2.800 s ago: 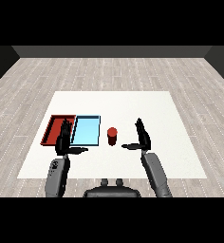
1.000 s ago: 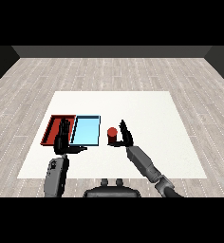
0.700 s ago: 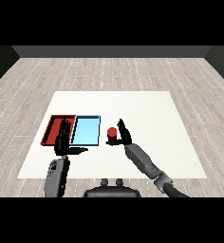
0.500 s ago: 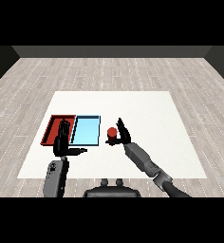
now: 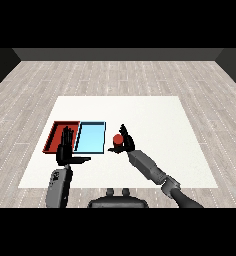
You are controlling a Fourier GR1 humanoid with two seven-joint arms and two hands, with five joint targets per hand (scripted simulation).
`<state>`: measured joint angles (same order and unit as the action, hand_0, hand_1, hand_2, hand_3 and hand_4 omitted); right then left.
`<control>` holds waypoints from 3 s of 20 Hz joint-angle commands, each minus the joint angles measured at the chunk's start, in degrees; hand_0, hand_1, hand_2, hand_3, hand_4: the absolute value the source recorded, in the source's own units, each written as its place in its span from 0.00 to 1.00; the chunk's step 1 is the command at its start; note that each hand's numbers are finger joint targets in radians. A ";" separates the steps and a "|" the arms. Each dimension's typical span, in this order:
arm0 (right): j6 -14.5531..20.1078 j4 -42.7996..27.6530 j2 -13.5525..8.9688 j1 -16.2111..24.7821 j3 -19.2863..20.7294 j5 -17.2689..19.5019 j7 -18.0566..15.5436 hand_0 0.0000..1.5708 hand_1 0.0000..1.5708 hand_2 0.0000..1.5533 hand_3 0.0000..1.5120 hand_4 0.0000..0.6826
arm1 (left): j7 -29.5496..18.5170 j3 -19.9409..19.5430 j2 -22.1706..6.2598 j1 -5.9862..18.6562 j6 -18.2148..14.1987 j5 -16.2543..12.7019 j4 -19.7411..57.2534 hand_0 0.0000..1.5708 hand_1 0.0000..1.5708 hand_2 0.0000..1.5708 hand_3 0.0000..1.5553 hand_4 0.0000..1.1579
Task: Pick the red can and put it in the red box
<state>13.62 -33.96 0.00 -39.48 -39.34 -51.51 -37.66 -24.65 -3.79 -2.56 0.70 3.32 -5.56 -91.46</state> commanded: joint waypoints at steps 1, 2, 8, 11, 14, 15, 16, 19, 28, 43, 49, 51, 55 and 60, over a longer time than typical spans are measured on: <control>0.42 3.84 0.00 -2.97 -1.48 -3.06 -0.09 0.00 0.00 0.00 0.00 0.00 | 0.01 0.59 -0.12 -1.93 1.16 -0.60 -2.29 0.00 0.00 0.00 0.00 0.00; -2.98 5.79 0.00 -1.51 3.57 2.77 0.07 0.00 0.00 0.00 0.00 0.00 | 0.16 -1.14 -1.30 2.71 1.02 -0.59 2.56 0.00 0.00 0.00 0.00 0.00; 12.02 3.41 0.00 -1.07 -5.87 -6.58 -1.81 0.80 0.80 0.85 0.85 0.39 | 0.12 -0.67 -0.81 0.43 0.18 0.10 0.77 0.00 0.00 0.00 0.00 0.00; 13.34 5.23 0.00 -3.58 -7.41 -9.59 -1.36 0.93 0.93 0.94 0.94 0.90 | 0.48 -0.22 -0.78 -1.33 0.67 -0.32 -1.82 0.00 0.00 0.00 0.00 0.00; 18.48 2.05 0.00 -4.74 -10.50 -11.61 0.25 0.94 0.94 0.94 0.93 0.88 | -0.57 -0.24 0.21 4.46 -0.80 0.80 3.87 0.00 0.00 0.00 0.00 0.00; 14.15 6.02 0.00 -4.89 -9.13 -10.42 -1.20 0.93 0.93 0.93 0.93 0.87 | -0.88 -0.69 -0.14 3.53 -1.18 1.19 3.92 0.00 0.00 0.00 0.00 0.00; 16.26 4.87 0.00 -6.17 -8.82 -10.43 -0.24 0.94 0.94 0.93 0.93 0.86 | -2.68 -0.05 0.21 2.31 -0.48 1.27 3.65 0.00 0.00 0.00 0.00 0.00; 16.60 4.43 0.00 -6.07 -10.34 -10.27 -0.93 0.94 0.94 0.93 0.92 0.88 | 1.40 2.34 1.95 0.93 -2.80 2.60 -0.60 0.00 0.00 0.00 0.00 0.00; 19.56 -0.43 -0.11 -5.78 -7.67 -1.41 -1.75 0.91 0.91 0.92 0.91 0.90 | 2.99 3.78 1.18 0.86 -1.09 2.21 -2.00 0.00 0.00 0.00 0.00 0.00; 28.04 -29.86 -10.11 0.23 -4.73 10.16 8.03 0.92 0.92 0.92 0.92 0.96 | 9.83 14.74 2.54 1.24 -5.44 3.57 -1.45 0.00 0.00 0.00 0.00 0.00; 29.59 -41.67 -12.22 7.74 -4.75 16.30 11.19 0.92 0.92 0.92 0.91 0.96 | 15.93 19.00 2.56 6.23 -11.79 3.56 -2.46 0.00 0.00 0.00 0.00 0.00; 26.02 -40.46 -14.30 9.06 -0.84 16.56 12.08 0.92 0.92 0.92 0.91 0.96 | 12.83 22.34 2.56 4.09 -12.54 1.37 -0.84 0.00 0.00 0.00 0.00 0.00; 23.42 -37.93 -9.53 8.25 3.30 20.72 13.48 0.93 0.93 0.93 0.92 0.95 | 11.01 19.38 2.56 8.22 -10.36 0.65 6.03 0.00 0.00 0.00 0.00 0.00; 23.07 -39.31 -5.74 9.55 3.57 25.31 15.63 0.93 0.93 0.93 0.92 0.94 | 8.99 24.29 2.56 11.15 -14.74 -2.29 11.12 0.00 0.00 0.00 0.00 0.00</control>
<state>37.26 -73.67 -9.31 -30.34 -36.69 -29.78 -23.03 -14.11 18.73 -0.01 10.31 -10.22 -5.96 -83.82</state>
